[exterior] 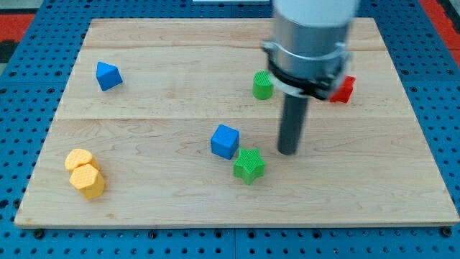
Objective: Move the blue cube to the center left of the board
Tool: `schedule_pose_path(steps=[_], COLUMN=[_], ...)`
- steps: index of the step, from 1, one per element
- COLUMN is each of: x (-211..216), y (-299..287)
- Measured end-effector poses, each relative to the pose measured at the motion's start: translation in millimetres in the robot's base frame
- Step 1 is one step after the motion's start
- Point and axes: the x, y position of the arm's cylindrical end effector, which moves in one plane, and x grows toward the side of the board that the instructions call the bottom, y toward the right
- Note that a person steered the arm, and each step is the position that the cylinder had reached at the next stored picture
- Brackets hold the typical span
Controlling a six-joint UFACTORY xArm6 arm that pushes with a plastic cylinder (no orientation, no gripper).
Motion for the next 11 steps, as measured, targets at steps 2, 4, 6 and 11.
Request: schedule_pose_path(steps=[2, 4, 6, 11], x=[-27.4, -49.3, -20.5, -100.9], y=[-102.6, -270.8, -172.7, -164.5])
